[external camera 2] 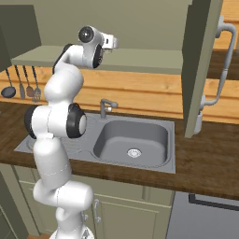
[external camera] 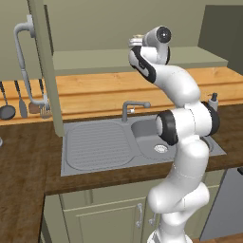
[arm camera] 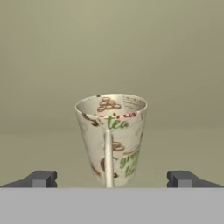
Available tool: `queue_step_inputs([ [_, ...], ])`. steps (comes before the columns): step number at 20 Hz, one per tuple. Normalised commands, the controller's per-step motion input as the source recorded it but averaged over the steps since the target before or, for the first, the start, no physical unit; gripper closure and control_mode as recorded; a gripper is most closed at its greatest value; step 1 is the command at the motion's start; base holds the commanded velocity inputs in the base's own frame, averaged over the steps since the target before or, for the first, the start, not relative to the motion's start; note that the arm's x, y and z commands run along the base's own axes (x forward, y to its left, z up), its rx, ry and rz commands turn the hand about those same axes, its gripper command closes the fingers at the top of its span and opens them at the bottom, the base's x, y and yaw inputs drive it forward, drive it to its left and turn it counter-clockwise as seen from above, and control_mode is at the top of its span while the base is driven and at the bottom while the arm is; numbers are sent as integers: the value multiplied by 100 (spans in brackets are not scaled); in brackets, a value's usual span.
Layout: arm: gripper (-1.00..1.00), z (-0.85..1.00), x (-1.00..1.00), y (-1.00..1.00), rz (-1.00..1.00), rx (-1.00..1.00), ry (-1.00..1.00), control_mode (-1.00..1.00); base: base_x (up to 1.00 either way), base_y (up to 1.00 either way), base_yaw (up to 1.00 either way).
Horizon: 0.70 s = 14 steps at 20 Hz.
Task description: Gather all objects into one cabinet and sort the glasses and bowls to opposite sides.
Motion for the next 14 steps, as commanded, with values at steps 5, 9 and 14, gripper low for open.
queue_step_inputs([
  [5, -100, -9, 27, 0, 0, 0, -1, -100, 0, 0, 0],
  [9, -100, 0, 9, 0, 0, 0, 0, -100, 0, 0, 0],
  [14, -100, 0, 0, 0, 0, 0, 1, -100, 0, 0, 0],
])
